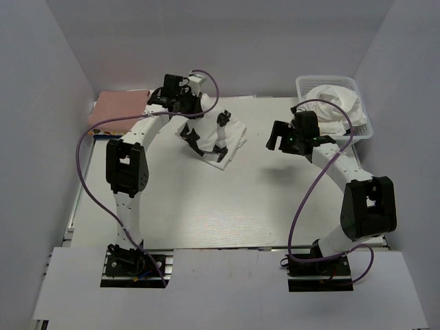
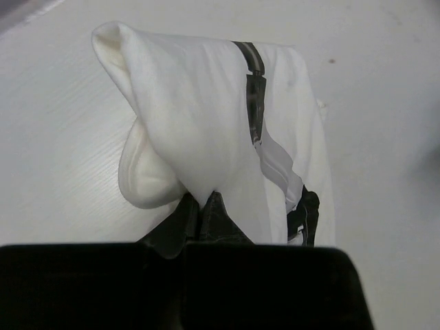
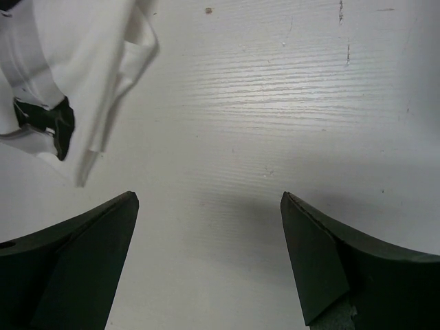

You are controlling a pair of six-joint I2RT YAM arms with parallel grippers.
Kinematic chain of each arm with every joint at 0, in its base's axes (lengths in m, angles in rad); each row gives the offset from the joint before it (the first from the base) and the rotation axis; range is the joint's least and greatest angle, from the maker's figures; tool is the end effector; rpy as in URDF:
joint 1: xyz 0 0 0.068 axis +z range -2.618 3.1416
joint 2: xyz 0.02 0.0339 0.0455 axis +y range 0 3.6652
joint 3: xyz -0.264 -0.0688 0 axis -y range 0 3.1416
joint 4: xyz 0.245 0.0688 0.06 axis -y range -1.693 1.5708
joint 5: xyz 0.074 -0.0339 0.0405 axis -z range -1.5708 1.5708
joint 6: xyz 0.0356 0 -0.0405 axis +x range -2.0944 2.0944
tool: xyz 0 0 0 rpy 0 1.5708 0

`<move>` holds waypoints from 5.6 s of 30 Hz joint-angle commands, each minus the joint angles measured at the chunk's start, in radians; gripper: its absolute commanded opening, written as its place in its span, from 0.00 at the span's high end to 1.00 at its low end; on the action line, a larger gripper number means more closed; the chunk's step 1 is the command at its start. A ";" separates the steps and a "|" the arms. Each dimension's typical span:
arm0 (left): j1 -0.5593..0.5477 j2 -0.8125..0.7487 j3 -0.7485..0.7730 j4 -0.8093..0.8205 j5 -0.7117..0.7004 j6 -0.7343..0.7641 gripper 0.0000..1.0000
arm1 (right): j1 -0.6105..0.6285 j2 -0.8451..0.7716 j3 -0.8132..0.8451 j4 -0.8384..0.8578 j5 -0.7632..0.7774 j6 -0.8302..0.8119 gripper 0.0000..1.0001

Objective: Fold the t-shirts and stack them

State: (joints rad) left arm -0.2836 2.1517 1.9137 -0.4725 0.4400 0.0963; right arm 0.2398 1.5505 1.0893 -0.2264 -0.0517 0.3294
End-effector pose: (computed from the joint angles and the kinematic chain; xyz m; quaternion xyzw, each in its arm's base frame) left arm 0.4735 -0.1538 0.2655 0.2568 0.8539 -0.2355 0.3866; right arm 0.3351 0.0838 0.2526 0.0294 0.9034 0.1424 0.4035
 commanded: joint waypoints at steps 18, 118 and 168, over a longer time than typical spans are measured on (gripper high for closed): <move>0.265 -0.067 0.242 -0.112 -0.483 0.353 1.00 | -0.005 -0.001 0.038 0.047 -0.030 -0.007 0.10; 0.299 0.381 0.357 0.219 -0.665 0.168 0.40 | 0.016 0.162 0.087 -0.028 -0.063 -0.035 0.10; 0.323 -0.079 0.012 0.270 -0.486 0.088 0.00 | 0.019 0.091 0.015 0.039 -0.134 -0.004 0.10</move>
State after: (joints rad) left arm 0.0006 2.2581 1.9728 -0.2779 -0.0704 0.2111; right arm 0.2577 1.6958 1.1057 -0.2276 -0.1616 0.3256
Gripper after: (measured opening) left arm 0.997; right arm 0.897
